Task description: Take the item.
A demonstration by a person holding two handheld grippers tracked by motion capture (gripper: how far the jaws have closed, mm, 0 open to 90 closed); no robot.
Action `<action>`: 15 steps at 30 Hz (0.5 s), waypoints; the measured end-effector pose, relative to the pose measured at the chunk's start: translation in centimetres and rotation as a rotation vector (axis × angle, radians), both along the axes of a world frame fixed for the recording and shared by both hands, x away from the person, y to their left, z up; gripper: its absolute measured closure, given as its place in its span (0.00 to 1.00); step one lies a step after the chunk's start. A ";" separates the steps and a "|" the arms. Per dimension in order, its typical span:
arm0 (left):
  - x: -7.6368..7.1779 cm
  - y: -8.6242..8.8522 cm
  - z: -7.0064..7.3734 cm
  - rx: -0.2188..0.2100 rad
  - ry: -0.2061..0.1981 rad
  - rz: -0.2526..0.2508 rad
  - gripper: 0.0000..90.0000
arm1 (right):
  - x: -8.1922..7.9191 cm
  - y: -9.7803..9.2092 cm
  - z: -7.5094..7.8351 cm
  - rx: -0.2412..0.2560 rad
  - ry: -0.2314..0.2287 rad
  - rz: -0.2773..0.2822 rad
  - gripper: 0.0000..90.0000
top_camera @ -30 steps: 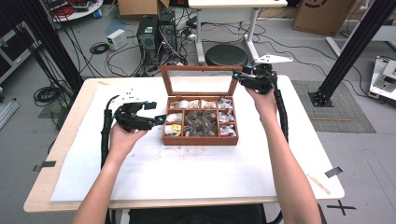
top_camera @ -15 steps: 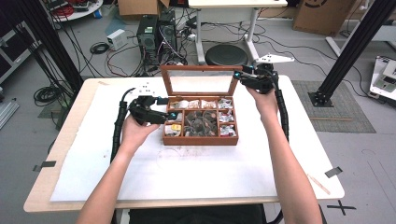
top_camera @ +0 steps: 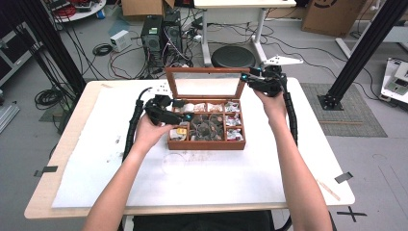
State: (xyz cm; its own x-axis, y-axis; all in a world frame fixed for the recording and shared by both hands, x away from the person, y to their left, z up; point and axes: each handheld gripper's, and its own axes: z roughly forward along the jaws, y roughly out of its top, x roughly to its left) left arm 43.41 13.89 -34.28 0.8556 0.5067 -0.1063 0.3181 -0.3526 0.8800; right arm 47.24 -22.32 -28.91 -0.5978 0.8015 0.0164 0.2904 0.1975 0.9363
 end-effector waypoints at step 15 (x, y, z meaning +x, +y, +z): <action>1.5 -2.8 -2.4 0.034 0.098 -0.084 0.41 | 0.0 0.0 0.0 -0.001 0.000 0.004 0.61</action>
State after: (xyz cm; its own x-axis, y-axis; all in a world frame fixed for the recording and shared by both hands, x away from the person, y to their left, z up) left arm 44.93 11.04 -36.64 0.8815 0.4386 -0.1750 0.3699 -0.4109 0.8333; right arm 47.20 -22.35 -28.93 -0.6008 0.7992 0.0159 0.2895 0.1990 0.9363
